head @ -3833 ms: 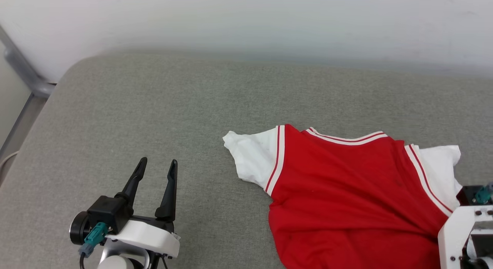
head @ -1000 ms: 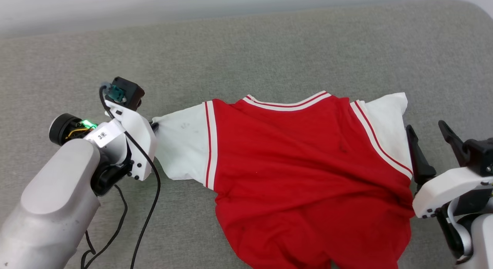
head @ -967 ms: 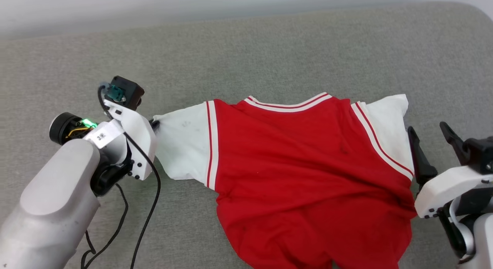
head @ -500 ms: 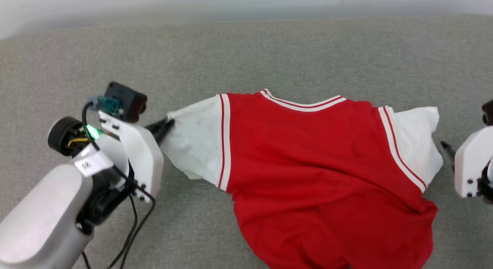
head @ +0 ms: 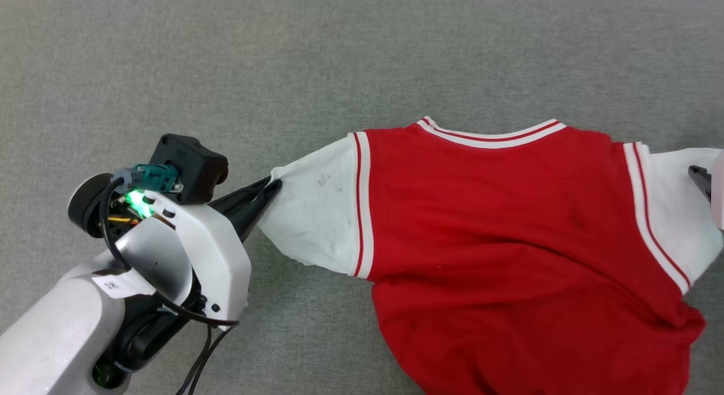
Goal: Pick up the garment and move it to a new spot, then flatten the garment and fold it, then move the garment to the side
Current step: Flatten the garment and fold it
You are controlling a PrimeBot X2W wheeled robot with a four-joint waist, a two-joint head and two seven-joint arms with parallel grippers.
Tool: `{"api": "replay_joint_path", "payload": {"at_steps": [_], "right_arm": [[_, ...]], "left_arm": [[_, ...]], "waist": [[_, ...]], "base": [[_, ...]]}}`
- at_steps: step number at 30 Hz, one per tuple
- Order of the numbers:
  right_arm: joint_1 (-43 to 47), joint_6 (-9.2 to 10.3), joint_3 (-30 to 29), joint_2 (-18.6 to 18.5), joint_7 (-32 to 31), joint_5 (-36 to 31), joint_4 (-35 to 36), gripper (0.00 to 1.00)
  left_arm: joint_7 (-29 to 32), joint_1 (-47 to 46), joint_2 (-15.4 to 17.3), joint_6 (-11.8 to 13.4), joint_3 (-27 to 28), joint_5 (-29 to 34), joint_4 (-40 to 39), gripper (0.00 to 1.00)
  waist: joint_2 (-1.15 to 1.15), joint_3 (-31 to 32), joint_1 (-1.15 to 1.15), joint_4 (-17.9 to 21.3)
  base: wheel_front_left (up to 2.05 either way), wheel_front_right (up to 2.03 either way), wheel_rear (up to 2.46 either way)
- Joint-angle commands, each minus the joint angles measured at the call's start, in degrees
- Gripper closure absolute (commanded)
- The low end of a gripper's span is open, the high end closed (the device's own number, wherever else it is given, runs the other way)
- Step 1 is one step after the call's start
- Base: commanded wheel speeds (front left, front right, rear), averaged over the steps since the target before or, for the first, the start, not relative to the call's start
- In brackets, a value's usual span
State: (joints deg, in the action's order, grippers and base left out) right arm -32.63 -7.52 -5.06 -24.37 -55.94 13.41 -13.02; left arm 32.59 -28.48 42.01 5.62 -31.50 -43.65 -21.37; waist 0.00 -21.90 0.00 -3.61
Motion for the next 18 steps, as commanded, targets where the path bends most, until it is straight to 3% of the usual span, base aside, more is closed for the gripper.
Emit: {"api": "replay_joint_path", "payload": {"at_steps": [1,8,13,14,15,18], "right_arm": [[-1.05,0.07,0.22,-0.48,0.65,-0.65,-0.92,0.0],[-1.08,0.05,2.16,-0.07,1.65,-0.69,-6.09,0.0],[1.48,-0.05,7.43,-0.94,1.91,2.69,-7.9,0.02],[1.7,-0.08,7.89,-1.25,2.34,3.33,-8.18,0.57],[1.86,-0.08,8.24,-1.57,3.11,3.71,-8.37,1.0],[1.79,-0.02,8.38,-2.68,5.71,4.17,-8.81,1.0]], "left_arm": [[-0.02,-0.64,-0.31,0.2,-0.08,0.27,-0.67,1.0],[-0.21,-1.63,-0.96,-0.37,-0.73,0.74,-1.55,1.0],[-0.6,-1.88,-1.5,-0.63,-1.21,0.81,-0.68,1.0],[-0.69,-1.83,-1.61,-0.59,-1.23,0.76,-0.46,1.0],[-0.79,-1.71,-1.62,-0.51,-1.23,0.76,-0.21,1.0],[-1.22,-1.43,-1.19,-0.33,-1.17,1.44,0.44,1.0]], "waist": [[0.0,-1.44,0.0,-1.25],[0.0,-3.43,0.0,-2.73],[0.0,-3.69,0.0,-3.17],[0.0,-3.62,0.0,-3.17],[0.0,-3.52,0.0,-3.14],[0.0,-2.76,0.0,-2.83]], "base": [[0.0,0.0,0.0],[0.0,0.0,0.0],[0.0,0.0,0.0],[0.0,0.0,0.0],[0.0,0.0,0.0],[0.0,0.0,0.0]]}}
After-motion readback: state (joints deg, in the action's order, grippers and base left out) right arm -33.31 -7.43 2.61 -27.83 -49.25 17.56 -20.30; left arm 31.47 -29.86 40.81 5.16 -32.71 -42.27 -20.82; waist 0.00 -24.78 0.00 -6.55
